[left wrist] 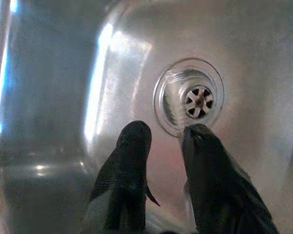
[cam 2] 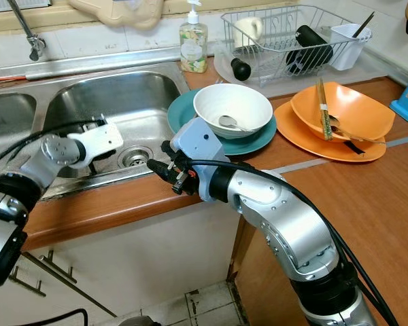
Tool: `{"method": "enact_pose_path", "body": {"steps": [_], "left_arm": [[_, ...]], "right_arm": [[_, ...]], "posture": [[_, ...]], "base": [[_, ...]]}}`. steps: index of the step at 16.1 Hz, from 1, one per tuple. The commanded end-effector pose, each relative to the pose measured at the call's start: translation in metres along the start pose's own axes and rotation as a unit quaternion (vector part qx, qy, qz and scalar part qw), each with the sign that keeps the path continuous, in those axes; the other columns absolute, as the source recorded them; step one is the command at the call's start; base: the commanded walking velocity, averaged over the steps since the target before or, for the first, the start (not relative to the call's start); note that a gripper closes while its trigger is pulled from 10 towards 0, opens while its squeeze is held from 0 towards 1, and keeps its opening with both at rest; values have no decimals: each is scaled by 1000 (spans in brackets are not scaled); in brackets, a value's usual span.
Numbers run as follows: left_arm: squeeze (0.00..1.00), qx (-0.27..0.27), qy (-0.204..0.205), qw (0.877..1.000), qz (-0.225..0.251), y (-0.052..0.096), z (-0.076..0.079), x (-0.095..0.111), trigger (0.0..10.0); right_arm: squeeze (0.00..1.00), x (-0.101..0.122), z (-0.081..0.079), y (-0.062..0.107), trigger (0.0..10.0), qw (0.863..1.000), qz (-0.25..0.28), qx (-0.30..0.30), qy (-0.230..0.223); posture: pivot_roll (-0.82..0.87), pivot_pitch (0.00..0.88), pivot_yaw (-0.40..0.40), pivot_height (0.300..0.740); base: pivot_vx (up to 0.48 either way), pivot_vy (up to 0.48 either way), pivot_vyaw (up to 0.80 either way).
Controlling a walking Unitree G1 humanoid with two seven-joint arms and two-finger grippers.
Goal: Kitchen organization
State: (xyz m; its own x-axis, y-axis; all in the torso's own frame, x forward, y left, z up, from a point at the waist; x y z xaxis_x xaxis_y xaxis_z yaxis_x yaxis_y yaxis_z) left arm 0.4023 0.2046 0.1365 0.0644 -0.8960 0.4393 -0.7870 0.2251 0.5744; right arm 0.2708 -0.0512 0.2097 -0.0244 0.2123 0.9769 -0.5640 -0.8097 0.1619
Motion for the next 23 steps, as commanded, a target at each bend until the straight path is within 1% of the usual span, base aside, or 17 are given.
{"method": "enact_pose_path", "body": {"steps": [1,5,6,7,8,9,10,12,13,15,16,17,19,20,21,22,23], "left_arm": [[1000,-2,-6,1000,-1,1,-2,0,10000],[961,82,46,993,67,7,-21,12,10000],[125,112,102,981,118,10,-25,21,10000],[0,128,144,969,155,12,-25,26,10000],[0,132,154,965,165,12,-25,27,10000],[0,133,195,946,222,17,-21,35,10000],[0,128,248,917,287,24,-17,45,10000],[0,124,275,893,334,34,-13,53,10000],[0,102,306,865,383,51,-1,61,10000],[0,67,336,839,423,71,18,71,10000],[0,59,340,836,427,75,26,75,10000],[0,46,343,834,430,76,33,78,10000],[0,21,344,832,434,81,47,86,10000],[0,10,352,830,433,84,53,89,10000],[0,4,353,830,432,86,56,90,10000],[0,-4,356,830,429,88,60,92,9843],[0,-8,360,830,426,90,63,94,10000]], "right_arm": [[0,2,2,4,10000,1000,3,-9,3],[0,30,30,13,10000,992,90,-87,-10],[616,32,45,20,10000,986,104,-131,-15],[1000,33,56,27,10000,981,110,-160,-18],[1000,33,59,29,10000,979,111,-169,-19],[1000,33,67,36,10000,975,113,-193,-19],[1000,31,73,43,10000,970,113,-214,-21],[1000,28,77,49,10000,965,113,-233,-29],[1000,21,79,55,10000,962,108,-247,-44],[1000,10,74,58,10000,963,93,-245,-67],[675,3,71,57,10000,964,83,-243,-74],[0,-1,71,57,10000,963,76,-247,-81],[0,-13,75,56,10000,951,60,-279,-115],[0,-15,76,56,6471,948,63,-285,-127],[0,-17,76,56,4431,946,63,-289,-133],[0,-19,77,57,745,942,65,-296,-142],[0,-20,78,58,0,939,65,-303,-150]], "posture": [[-21,0,90,740],[-27,0,98,740],[-28,0,94,740],[-29,0,90,740],[-29,0,90,740],[-30,0,77,740],[-31,0,73,740],[-32,0,70,740],[-35,0,70,740],[-33,0,70,740],[-31,0,69,740],[-30,0,69,740],[-32,0,70,740],[-30,0,73,740],[-30,0,74,740],[-30,0,75,740],[-30,0,77,740]], "base": [[0,0,0],[0,0,0],[0,0,0],[0,0,0],[0,0,0],[0,0,0],[0,0,0],[0,0,0],[0,0,0],[0,0,0],[0,0,0],[0,0,0],[0,0,0],[0,0,0],[0,0,0],[0,0,0],[0,0,0]]}}
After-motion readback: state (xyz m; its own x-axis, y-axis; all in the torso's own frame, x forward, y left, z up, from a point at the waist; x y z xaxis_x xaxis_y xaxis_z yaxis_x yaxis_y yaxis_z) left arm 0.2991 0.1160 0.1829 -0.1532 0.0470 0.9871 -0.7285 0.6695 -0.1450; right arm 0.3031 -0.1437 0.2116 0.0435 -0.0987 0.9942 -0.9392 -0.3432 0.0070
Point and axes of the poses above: a point about 5 cm out from each wrist's last joint towards the gripper, its own y axis pointing back from the gripper into the wrist, its own x axis along the axis of the wrist's last joint, z = x × y, the point moved 2 cm from there along -y, pointing out of the wrist towards the gripper, and after that the axes turned 1 degree about -y, right-handed, at the moved point
